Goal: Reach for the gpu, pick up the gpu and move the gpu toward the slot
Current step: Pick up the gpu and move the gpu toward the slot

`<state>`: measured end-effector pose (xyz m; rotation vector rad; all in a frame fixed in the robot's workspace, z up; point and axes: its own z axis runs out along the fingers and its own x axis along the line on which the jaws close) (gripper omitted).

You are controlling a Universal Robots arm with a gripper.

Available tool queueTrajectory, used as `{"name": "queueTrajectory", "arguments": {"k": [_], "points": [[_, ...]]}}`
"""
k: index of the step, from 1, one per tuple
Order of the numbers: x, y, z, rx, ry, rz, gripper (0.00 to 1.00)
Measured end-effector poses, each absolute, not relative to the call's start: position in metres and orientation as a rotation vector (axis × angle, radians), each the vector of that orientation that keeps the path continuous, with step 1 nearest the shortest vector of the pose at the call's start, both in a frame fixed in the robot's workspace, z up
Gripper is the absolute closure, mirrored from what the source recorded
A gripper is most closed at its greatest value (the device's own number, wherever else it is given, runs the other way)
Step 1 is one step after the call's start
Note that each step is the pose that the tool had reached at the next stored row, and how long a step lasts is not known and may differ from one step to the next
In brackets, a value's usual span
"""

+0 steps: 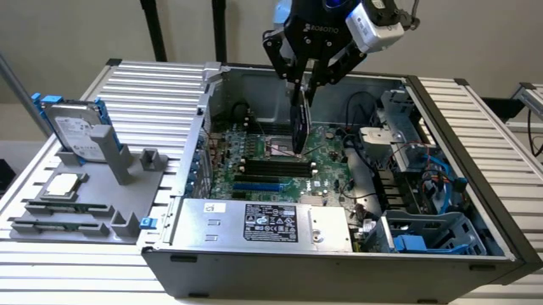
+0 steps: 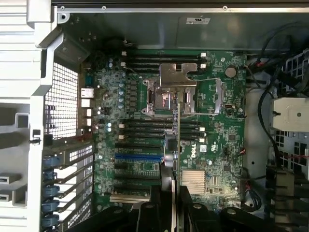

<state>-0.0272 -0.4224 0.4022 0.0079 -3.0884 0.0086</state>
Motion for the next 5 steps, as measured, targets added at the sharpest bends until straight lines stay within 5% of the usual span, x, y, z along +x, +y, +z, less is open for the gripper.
{"name": "queueTrajectory", "arguments": {"k": [5], "points": [[-0.0271, -0.4224, 0.4021, 0.008, -3.088, 0.008, 0.74]]}}
